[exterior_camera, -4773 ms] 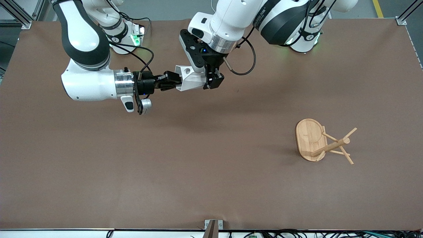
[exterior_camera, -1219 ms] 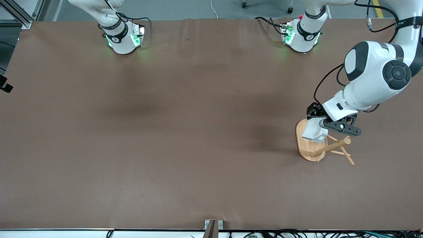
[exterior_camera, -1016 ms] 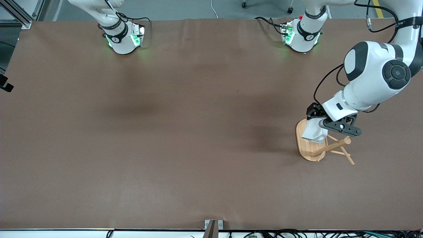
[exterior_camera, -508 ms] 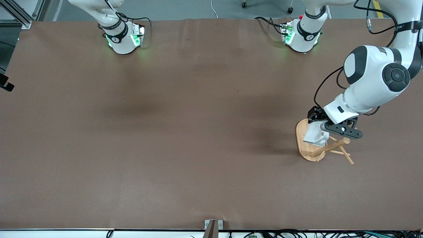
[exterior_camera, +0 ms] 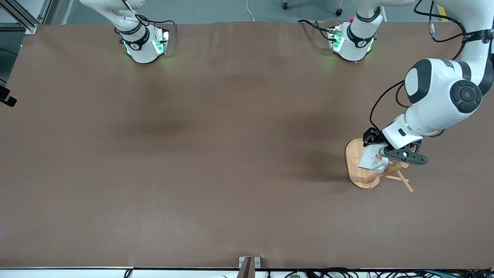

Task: Hang cup on rack
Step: 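Lower the cup with the left gripper onto a rack peg, then open the left gripper to release the cup on the peg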

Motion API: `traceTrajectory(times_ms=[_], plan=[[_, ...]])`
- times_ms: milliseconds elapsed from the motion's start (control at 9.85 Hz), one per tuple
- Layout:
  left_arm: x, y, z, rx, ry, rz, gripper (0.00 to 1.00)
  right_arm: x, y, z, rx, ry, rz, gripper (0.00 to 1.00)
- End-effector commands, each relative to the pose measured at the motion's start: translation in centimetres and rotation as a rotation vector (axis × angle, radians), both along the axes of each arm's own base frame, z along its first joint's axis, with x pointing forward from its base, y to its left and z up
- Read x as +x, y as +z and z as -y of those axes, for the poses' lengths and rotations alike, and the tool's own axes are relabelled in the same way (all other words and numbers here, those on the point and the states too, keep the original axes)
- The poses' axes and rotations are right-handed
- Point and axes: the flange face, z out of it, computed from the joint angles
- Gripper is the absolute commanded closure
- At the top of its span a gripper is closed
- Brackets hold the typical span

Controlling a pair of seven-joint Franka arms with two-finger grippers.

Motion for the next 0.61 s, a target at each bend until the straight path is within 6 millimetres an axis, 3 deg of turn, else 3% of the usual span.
traceTrajectory(times_ms=[0, 305, 508], plan=[[-0.4, -1.7, -0.6, 0.007, -0.010, -0.020, 0.01, -0.4, -0.4, 0.1, 0.003, 0.010, -0.003, 0.00], [-0.6, -0.1, -0.8, 0.007, 0.002, -0.019, 0.00, -0.4, -0.7, 0.2, 0.003, 0.007, -0.001, 0.00], [-1.2, 2.8, -0.7, 0.009, 0.016, 0.004, 0.00, -0.4, -0.7, 0.1, 0.003, 0.009, -0.004, 0.00]])
